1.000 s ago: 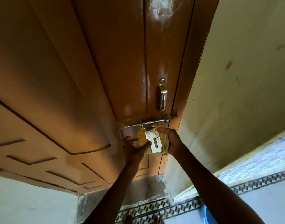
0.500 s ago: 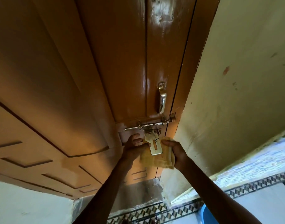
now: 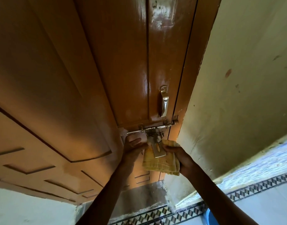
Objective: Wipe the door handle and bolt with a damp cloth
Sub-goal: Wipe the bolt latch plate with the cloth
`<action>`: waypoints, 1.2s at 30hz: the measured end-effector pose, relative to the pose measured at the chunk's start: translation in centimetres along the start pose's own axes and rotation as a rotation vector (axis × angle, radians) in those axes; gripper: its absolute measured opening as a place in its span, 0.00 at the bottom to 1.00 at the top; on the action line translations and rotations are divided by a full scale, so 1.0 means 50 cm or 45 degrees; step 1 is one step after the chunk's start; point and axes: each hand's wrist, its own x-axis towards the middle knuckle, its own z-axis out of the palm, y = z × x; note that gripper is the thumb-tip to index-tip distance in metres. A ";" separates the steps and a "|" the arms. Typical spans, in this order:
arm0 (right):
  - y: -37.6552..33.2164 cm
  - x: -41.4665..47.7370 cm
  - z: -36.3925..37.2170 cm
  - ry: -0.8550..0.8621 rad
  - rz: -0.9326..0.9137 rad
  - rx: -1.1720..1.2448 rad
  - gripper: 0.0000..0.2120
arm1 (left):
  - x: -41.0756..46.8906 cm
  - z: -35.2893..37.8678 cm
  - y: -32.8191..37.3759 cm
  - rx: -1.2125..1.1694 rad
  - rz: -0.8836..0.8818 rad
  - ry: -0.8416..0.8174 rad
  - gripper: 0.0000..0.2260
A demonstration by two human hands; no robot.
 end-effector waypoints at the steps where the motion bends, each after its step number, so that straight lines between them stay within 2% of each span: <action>1: 0.000 0.002 -0.003 0.008 -0.007 -0.015 0.27 | -0.001 -0.004 0.010 -0.075 0.016 0.032 0.15; 3: 0.000 0.000 -0.002 0.009 -0.032 -0.041 0.28 | 0.006 -0.013 0.040 -0.259 -0.034 0.119 0.03; 7: 0.003 -0.011 -0.001 0.050 -0.026 -0.028 0.28 | 0.032 -0.039 0.061 -0.338 -0.070 0.187 0.05; 11: -0.009 -0.011 0.011 0.104 -0.017 -0.028 0.17 | 0.039 -0.046 0.053 -0.333 -0.010 0.191 0.03; 13: -0.060 0.007 0.041 0.111 -0.085 -0.136 0.10 | 0.038 -0.041 0.058 -0.356 -0.007 0.192 0.03; 15: -0.111 0.027 0.072 0.112 -0.087 -0.295 0.10 | 0.038 -0.038 0.063 -0.380 -0.033 0.220 0.03; 18: -0.131 0.037 0.090 0.097 -0.060 -0.382 0.05 | 0.039 -0.036 0.065 -0.468 -0.054 0.238 0.02; 22: -0.090 0.012 0.066 0.069 -0.038 -0.387 0.25 | 0.051 -0.038 0.051 -0.477 -0.026 0.257 0.02; 25: -0.060 -0.019 0.042 0.057 -0.031 -0.369 0.28 | 0.056 -0.040 0.040 -0.416 -0.002 0.279 0.04; 28: -0.044 -0.041 0.031 0.103 -0.048 -0.314 0.22 | 0.053 -0.040 0.040 -0.440 0.021 0.259 0.06; 30: -0.046 -0.053 0.037 0.090 -0.039 -0.267 0.09 | 0.051 -0.040 0.044 -0.442 0.035 0.241 0.07; 31: -0.049 -0.053 0.037 0.086 -0.022 -0.226 0.06 | 0.050 -0.039 0.044 -0.437 0.044 0.231 0.07; 33: -0.067 -0.038 0.048 0.079 0.015 -0.160 0.09 | 0.048 -0.039 0.045 -0.433 0.053 0.222 0.07; 36: -0.100 0.008 0.061 0.140 0.036 -0.233 0.29 | 0.053 -0.042 0.041 -0.464 0.024 0.213 0.04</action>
